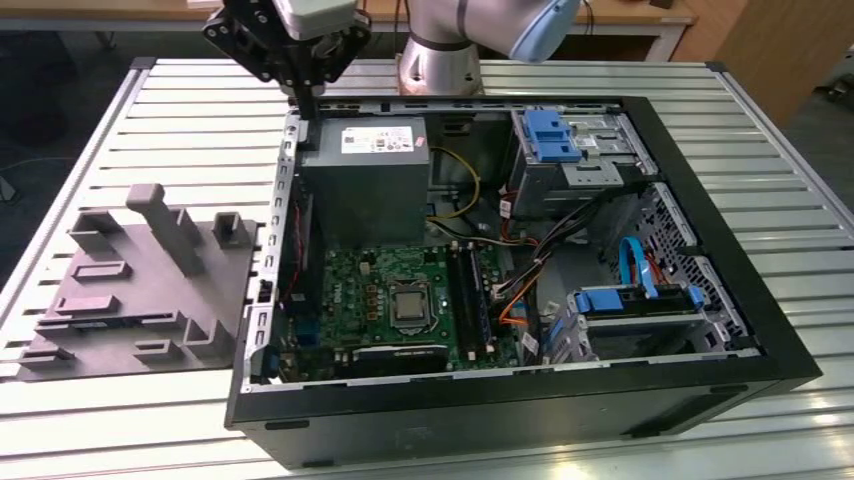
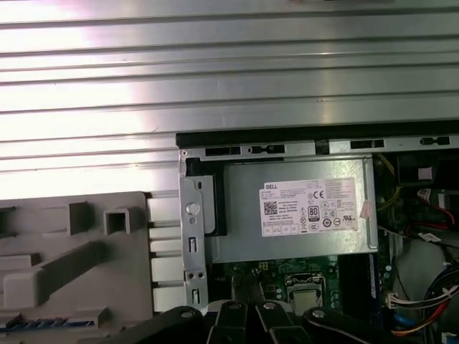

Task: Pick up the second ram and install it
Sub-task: 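Reach for the second ram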

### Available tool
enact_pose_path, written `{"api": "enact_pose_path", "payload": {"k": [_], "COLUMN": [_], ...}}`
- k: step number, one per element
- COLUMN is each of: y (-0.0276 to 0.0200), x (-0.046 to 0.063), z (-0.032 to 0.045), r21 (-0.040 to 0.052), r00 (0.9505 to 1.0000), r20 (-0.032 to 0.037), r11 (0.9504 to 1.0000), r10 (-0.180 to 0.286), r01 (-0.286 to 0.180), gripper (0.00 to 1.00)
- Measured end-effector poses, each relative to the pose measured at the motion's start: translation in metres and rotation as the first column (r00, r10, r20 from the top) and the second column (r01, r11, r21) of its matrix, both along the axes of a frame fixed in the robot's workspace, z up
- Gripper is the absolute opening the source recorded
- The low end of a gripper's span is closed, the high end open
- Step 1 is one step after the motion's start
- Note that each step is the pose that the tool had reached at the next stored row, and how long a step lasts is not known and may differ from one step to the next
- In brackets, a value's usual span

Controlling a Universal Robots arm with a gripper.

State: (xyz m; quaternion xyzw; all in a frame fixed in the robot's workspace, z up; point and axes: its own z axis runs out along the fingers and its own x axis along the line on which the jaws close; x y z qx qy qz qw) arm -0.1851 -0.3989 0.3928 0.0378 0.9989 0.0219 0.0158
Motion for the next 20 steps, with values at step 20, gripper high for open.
{"api": "enact_pose_path", "payload": {"k": [20], "y": [0.0000], "x": [-0.063], "z": [-0.0006], "r21": [0.0000], "r00": [1.0000], "r20": [0.0051], "r11": [1.0000], "r10": [0.000], "r01": [0.000], "gripper": [0.10]}}
